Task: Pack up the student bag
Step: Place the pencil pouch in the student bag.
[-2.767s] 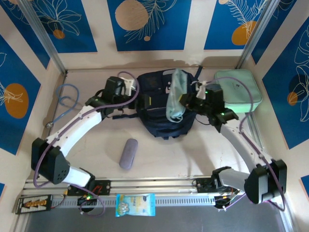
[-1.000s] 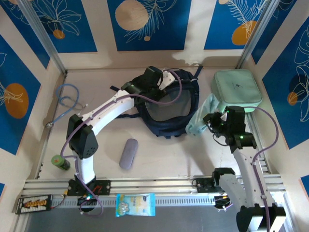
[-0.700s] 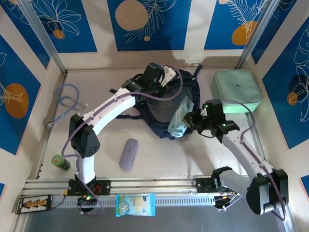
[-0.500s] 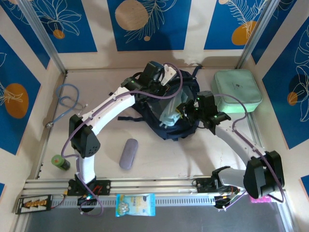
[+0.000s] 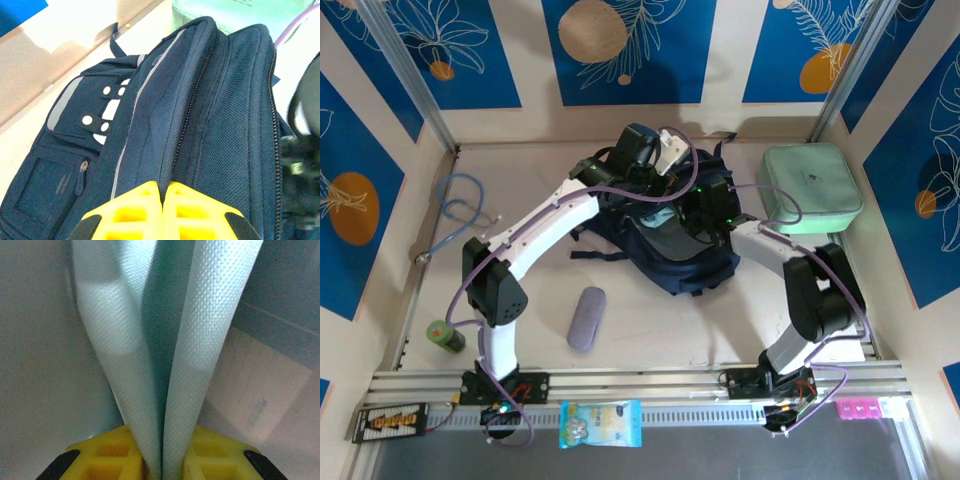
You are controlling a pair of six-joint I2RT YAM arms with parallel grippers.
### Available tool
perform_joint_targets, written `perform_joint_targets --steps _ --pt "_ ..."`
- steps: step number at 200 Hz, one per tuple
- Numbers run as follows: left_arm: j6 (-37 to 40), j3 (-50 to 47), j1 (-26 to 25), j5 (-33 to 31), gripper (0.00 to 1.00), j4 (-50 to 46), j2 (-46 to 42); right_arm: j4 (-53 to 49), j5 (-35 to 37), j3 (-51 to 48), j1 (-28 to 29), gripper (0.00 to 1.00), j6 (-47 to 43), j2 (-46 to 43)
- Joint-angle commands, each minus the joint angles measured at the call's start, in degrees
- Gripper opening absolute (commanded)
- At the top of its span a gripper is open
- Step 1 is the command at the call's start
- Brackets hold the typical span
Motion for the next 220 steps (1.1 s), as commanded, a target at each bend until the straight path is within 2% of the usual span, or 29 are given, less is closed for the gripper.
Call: perform_joint_targets --steps 1,18,41,96,110,121,137,162,196,220 --pt "-1.32 5.35 -0.53 2.55 0.0 7.47 -1.65 8.46 4.48 1.2 0.69 0.21 2.79 4.27" --pt "-1.26 6.09 -0.48 2.44 0.0 7.14 -1.05 17.18 4.72 0.72 1.2 0.21 3.56 8.46" --pt "-0.73 8.24 -0.2 3.7 0.0 5.27 -0.19 21.55 2.01 4.15 0.83 0.2 4.63 14.39" --pt "-1.46 7.25 0.1 4.72 0.0 5.43 -1.04 21.49 1.16 13.19 1.08 0.14 6.4 24.26" --pt "-1.7 7.3 0.21 4.18 0.0 5.37 -0.93 21.68 1.39 14.45 1.08 0.16 6.41 25.63" --pt "-1.84 7.27 0.28 3.65 0.0 5.13 -0.69 21.84 0.8 14.63 1.0 0.22 6.71 26.04" --pt "-2.33 6.95 0.76 2.96 0.0 4.85 -0.41 22.68 0.12 12.85 0.82 0.37 6.53 24.31" --pt "-3.19 6.81 1.53 3.19 0.0 5.1 0.41 20.4 -1.63 7.48 0.45 0.52 5.7 17.81" --pt "-3.76 6.64 2.17 3.31 0.0 5.04 1.6 12.57 -6.91 -0.55 -1.13 0.57 1.9 6.52" --pt "-4.12 6.1 2.44 3.92 0.0 4.71 2.23 9.53 -8.44 -9.05 -2.79 0.53 1.75 -2.2"
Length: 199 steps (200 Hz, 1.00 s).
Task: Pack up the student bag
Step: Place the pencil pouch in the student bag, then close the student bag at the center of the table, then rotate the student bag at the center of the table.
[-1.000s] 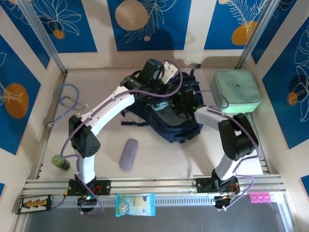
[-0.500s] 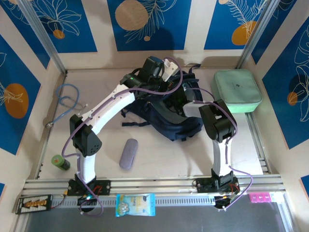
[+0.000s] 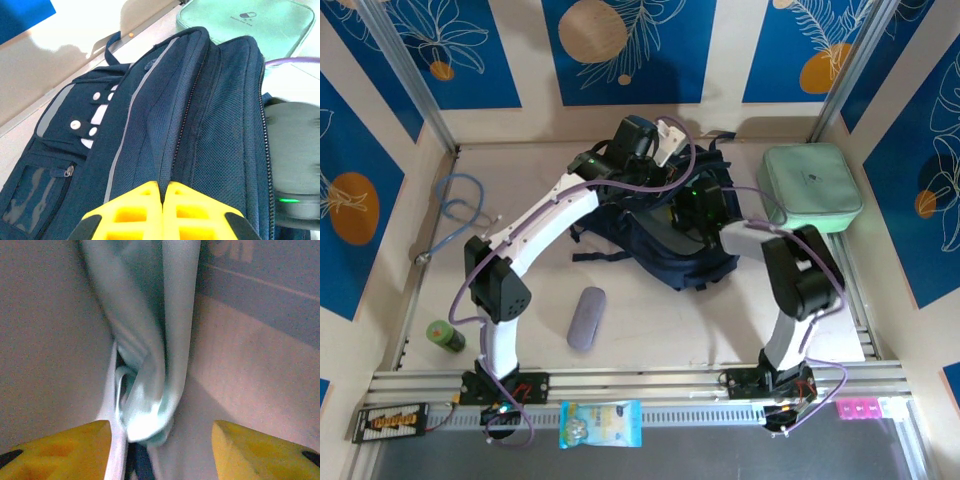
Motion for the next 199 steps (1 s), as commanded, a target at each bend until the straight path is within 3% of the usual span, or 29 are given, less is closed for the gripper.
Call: perform_joint_targets --steps 1,28,63,85,102,118,143,173,199 --pt "-1.33 1.98 0.66 2.29 0.0 5.87 0.14 -5.29 -3.1 -6.85 -1.63 0.52 -1.72 -8.08" --pt "-1.05 -0.65 0.81 2.79 0.0 5.95 -0.2 -11.47 0.48 -13.98 -3.38 0.47 -3.54 -20.29" --pt "-1.97 -6.86 0.89 5.41 0.0 8.25 -1.4 -32.16 13.68 -17.47 -3.52 0.51 -1.02 -38.33" --pt "-1.62 -11.06 0.83 13.28 0.19 9.28 -1.45 -41.58 21.22 -17.31 -3.83 0.6 -2.79 -47.67" --pt "-0.57 -13.46 0.83 22.56 0.39 8.75 -1.74 -41.99 21.76 -17.33 -4.74 0.67 -7.76 -52.14" --pt "-0.71 -17.56 0.91 26.98 0.56 11.13 -3.82 -41.92 18.89 -16.35 -5.75 0.69 -12.32 -53.1" --pt "-2.2 -24.27 1.32 22.8 0.82 15.71 -8.71 -44.14 15.25 -13.33 -5.69 0.71 -16.7 -50.25" --pt "-6.59 -33.57 4.49 14.01 0.95 20.74 -13.68 -44.21 10.97 -10.62 -4.75 0.72 -20.21 -43.86" --pt "-14.54 -40.12 9.66 11.59 0.96 23.84 -15.65 -44.64 10.88 -8.33 -2.84 0.73 -22.17 -39.33"
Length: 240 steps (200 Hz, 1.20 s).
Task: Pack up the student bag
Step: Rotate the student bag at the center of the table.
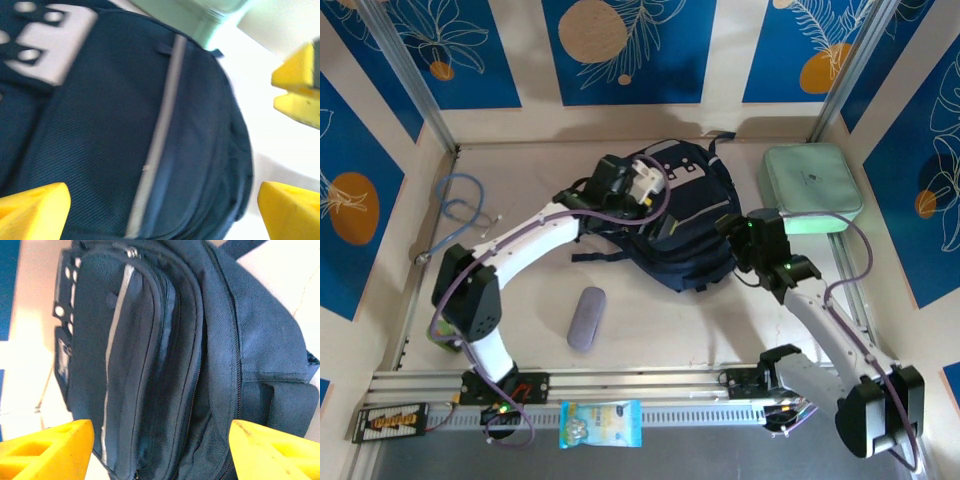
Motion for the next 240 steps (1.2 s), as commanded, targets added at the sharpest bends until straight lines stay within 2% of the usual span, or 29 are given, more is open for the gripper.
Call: perform_joint_targets --steps 1,24,43,62,77,89,108,157,202,240 --pt "-8.42 -5.33 5.07 -4.45 0.96 5.54 -2.05 -1.76 -1.77 3.05 1.67 0.73 -4.12 3.0" --pt "-19.9 -8.19 10.4 -4.75 0.93 6.21 -0.87 -2.25 -1.6 3.97 2.62 0.72 -4.08 5.83" --pt "-28.35 -7.35 14.73 0.92 0.75 4.85 2.86 -1.97 -1.56 4.1 3.26 0.72 -3.8 7.26" --pt "-34.39 -7.26 17.08 8.25 0.58 8.48 6.71 -1.64 -1.61 4.35 3.66 0.71 -3.49 8.42" --pt "-37.62 -7.37 17.55 9.58 0.5 11.07 8.29 -1.66 -1.47 4.83 3.97 0.71 -3.42 9.13" --pt "-38.84 -5.95 17.65 9.05 0.43 9.6 9.73 -1.79 -1.14 5.14 4.27 0.71 -3.27 9.66" --pt "-40.98 -5.67 18.1 7.52 0.41 9.56 11.15 -1.62 -0.75 5.5 4.67 0.7 -3.03 10.36" --pt "-44.64 -3.32 18.3 12.32 0.37 15.18 16.27 -2.36 -0.28 5.6 4.94 0.67 -1.42 11.87" --pt "-45.91 -0.59 18.35 15.43 0.32 14.12 20.22 -2.91 -0.82 5.07 5.0 0.67 -1.22 13.06" --pt "-44.58 -2.42 18.33 12.6 0.29 12.01 18.56 -4.2 0.22 4.04 5.07 0.66 -0.92 11.63"
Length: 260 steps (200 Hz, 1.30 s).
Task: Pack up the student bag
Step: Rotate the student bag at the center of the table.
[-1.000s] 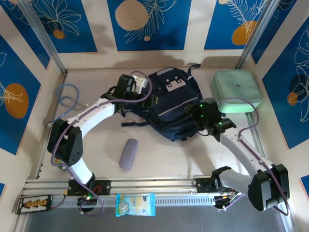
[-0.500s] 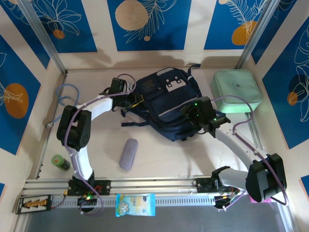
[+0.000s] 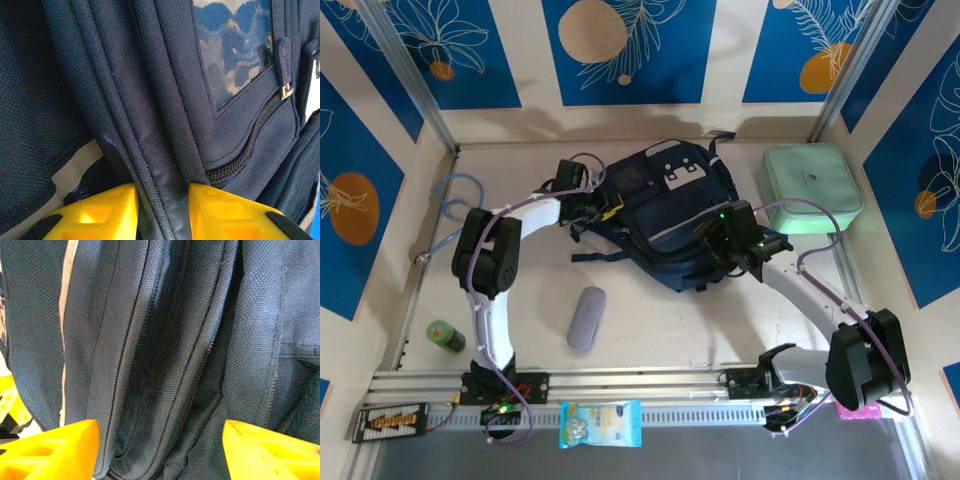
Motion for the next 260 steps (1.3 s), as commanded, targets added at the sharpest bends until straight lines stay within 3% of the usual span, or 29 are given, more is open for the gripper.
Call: perform_joint_targets --steps 1,29,73,99,126,172,218,260 --pt "0.33 -0.14 0.31 -0.38 0.29 -0.88 -0.68 -2.22 1.29 -0.54 0.47 0.66 0.8 -1.25" --pt "2.23 -2.22 0.37 -2.53 0.29 -2.64 -3.06 -2.8 2.33 -1.63 0.53 0.66 1.32 -2.85" --pt "-1.74 -1.11 0.27 2.15 0.37 3.13 0.24 -2.26 2.29 -2.15 0.83 0.66 1.5 -3.27" --pt "-2.36 0.47 0.25 0.96 0.36 1.72 1.15 -2.57 1.9 -2.53 1.05 0.66 2.16 -3.41" --pt "-0.95 1.35 0.27 -0.97 0.3 -2.02 1.15 -2.6 1.93 -3.85 1.46 0.66 2.53 -3.87" --pt "-1.63 0.58 0.28 -0.96 0.0 -0.59 0.76 -4.04 1.57 -4.16 1.77 0.65 1.41 -2.53" --pt "-3.82 -4.59 1.3 -1.23 0.0 3.67 -6.59 1.01 -1.27 -3.83 1.24 0.6 -4.51 1.54" --pt "-6.8 -10.99 2.66 -0.46 0.0 5.93 -14.69 11.47 -6.04 0.44 -1.82 0.54 -14.35 10.89"
